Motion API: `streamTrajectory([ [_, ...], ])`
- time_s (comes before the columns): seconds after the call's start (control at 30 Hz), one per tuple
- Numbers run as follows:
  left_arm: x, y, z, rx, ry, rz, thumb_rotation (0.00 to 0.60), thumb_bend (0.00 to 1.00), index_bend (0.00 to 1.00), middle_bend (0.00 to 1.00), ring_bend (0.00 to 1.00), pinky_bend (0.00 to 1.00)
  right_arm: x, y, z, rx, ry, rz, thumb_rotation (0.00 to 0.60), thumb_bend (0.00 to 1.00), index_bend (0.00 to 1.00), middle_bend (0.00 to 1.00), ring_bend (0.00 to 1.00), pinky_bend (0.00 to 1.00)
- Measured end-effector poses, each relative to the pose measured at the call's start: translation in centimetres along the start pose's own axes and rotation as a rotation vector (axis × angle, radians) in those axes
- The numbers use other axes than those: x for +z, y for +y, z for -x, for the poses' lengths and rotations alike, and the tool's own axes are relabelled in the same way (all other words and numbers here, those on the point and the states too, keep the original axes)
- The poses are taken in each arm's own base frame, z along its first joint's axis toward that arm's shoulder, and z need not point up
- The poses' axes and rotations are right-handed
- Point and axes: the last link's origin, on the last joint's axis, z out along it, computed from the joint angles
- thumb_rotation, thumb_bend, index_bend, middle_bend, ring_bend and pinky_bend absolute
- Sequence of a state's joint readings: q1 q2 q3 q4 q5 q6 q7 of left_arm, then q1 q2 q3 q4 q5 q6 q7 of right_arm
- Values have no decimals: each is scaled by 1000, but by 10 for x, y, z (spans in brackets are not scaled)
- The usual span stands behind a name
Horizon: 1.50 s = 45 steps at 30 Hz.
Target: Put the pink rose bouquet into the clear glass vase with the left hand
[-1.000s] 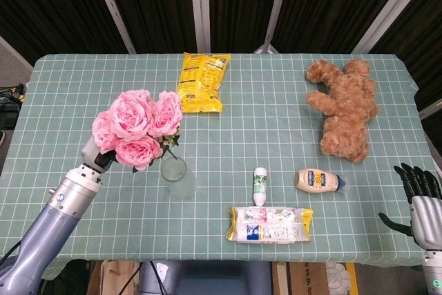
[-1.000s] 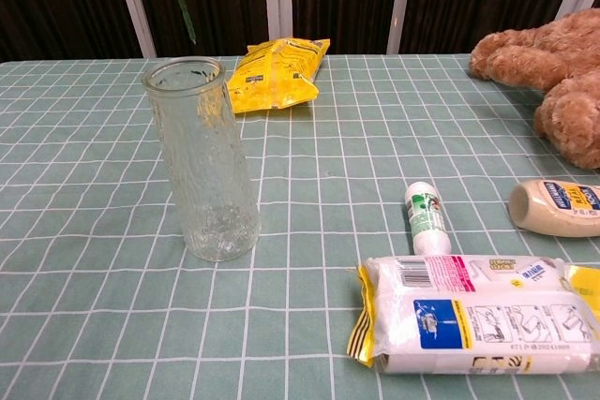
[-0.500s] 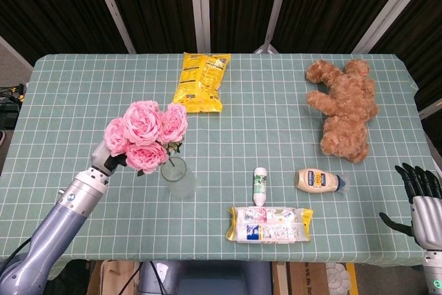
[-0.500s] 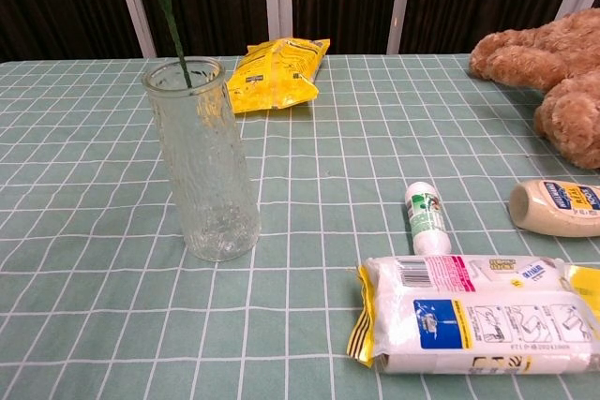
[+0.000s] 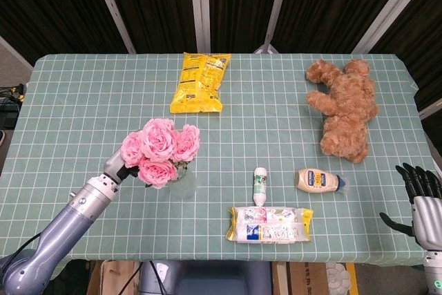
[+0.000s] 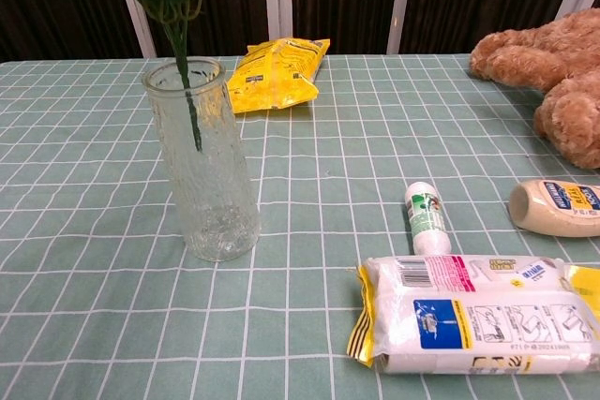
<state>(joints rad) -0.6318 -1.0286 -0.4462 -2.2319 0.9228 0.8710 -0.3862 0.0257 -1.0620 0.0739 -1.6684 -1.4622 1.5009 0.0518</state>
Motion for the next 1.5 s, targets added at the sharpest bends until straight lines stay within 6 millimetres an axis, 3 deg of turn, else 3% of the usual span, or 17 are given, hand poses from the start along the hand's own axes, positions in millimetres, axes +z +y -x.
streamTrajectory([
  [0.57, -1, -16, 5, 131, -78, -89, 600, 348, 306, 187, 11, 91, 0, 0, -1, 7, -3, 0, 600, 170, 124, 105, 11, 0],
  [0.9, -14, -17, -9, 236, -68, -127, 600, 217, 145, 64, 0, 34, -1, 1, -2, 12, 0, 2, 600, 169, 124, 105, 10, 0],
  [1.2, -44, -10, -39, 570, 11, -181, 600, 215, 127, 67, 0, 31, -1, 0, -1, 11, -2, 0, 600, 169, 123, 105, 11, 0],
  [1.5, -87, -13, -62, 1080, 230, -218, 600, 215, 145, 91, 0, 35, -3, -2, -2, 10, 0, -5, 600, 169, 124, 105, 11, 0],
])
